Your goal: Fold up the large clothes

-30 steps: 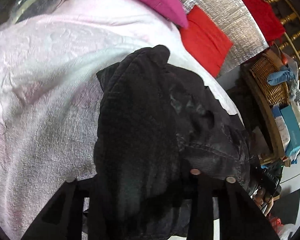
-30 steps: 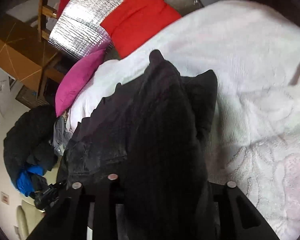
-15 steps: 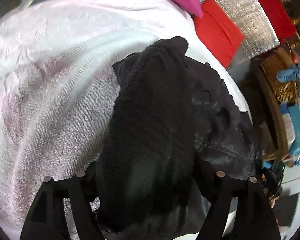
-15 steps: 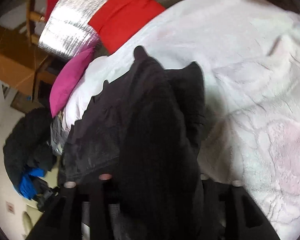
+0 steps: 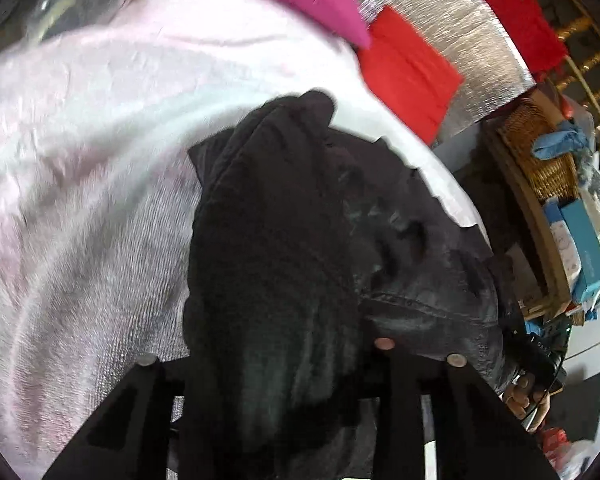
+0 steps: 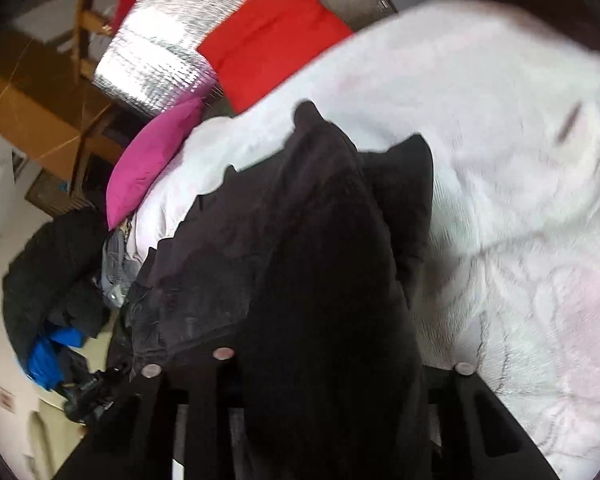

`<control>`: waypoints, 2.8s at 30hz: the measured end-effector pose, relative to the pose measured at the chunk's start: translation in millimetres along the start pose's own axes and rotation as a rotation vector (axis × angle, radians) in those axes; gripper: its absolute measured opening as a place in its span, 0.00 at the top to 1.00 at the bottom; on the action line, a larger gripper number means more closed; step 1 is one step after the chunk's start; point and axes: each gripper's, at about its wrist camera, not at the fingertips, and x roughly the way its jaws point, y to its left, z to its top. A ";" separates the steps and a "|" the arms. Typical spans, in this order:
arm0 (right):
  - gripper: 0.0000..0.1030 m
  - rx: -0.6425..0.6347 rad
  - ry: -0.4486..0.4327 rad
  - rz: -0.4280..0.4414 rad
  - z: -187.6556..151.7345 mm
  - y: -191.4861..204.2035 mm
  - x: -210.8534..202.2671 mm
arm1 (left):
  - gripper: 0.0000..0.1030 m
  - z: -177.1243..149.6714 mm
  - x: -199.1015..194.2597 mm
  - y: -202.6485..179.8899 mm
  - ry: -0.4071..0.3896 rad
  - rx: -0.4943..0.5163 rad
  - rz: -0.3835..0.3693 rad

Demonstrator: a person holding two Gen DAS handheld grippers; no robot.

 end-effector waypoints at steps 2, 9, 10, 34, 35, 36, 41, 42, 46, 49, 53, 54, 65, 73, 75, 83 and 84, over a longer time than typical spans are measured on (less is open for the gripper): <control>0.68 -0.020 -0.042 0.015 0.9 8.0 -9.1 | 0.70 2.1 -6.1 -1.1 -0.023 0.004 -0.028; 0.39 0.103 0.054 -0.047 2.4 -23.7 16.5 | 0.26 2.4 21.1 20.2 0.098 -0.095 0.042; 0.39 0.132 0.057 -0.019 4.1 -27.5 13.9 | 0.26 2.8 20.1 21.0 0.103 -0.108 0.033; 0.51 0.171 -0.013 -0.070 -34.8 -53.2 -62.6 | 0.41 -39.8 -39.5 38.1 -0.012 -0.139 0.106; 0.61 0.145 -0.033 -0.081 -36.0 -49.7 -67.1 | 0.51 -39.9 -42.1 35.3 -0.023 -0.120 0.105; 0.63 0.103 -0.066 -0.095 -37.3 -42.0 -74.6 | 0.55 -39.6 -45.0 30.3 -0.037 -0.088 0.106; 0.64 0.071 -0.101 -0.207 -41.0 -40.0 -79.0 | 0.41 -41.6 -29.5 33.2 0.008 -0.060 0.166; 0.64 0.093 -0.042 -0.217 -41.7 -47.5 -67.1 | 0.38 -40.9 -27.0 35.9 0.015 -0.070 0.165; 0.62 0.150 -0.069 -0.159 -35.6 -50.1 -82.4 | 0.27 -36.9 -40.6 38.3 0.022 -0.124 0.173; 0.21 0.189 -0.177 -0.087 -41.0 -47.1 -115.3 | 0.27 -41.3 -66.7 38.1 -0.040 -0.178 0.154; 0.21 0.160 -0.203 0.074 -61.8 -28.4 -137.7 | 0.21 -64.2 -106.3 24.5 -0.191 -0.166 0.145; 0.21 0.167 -0.167 0.117 -70.5 -25.1 -134.7 | 0.19 -71.2 -109.1 18.2 -0.198 -0.159 0.117; 0.21 0.522 0.020 0.258 -116.6 -21.4 -40.3 | 0.17 -92.1 -44.7 14.7 -0.093 -0.445 -0.030; 0.20 0.622 -0.110 0.186 -99.5 -20.2 -7.4 | 0.17 -69.7 -13.1 9.9 -0.185 -0.525 -0.040; 0.20 0.631 -0.127 0.181 -97.6 -18.7 -6.9 | 0.17 -65.5 -7.6 10.5 -0.198 -0.540 -0.055; 0.62 0.464 -0.139 0.060 -89.0 4.3 -9.6 | 0.60 -49.5 -1.4 0.2 -0.215 -0.419 -0.016; 0.63 0.432 -0.150 0.044 -87.6 10.5 -11.6 | 0.66 -47.6 -2.5 -4.4 -0.222 -0.384 -0.007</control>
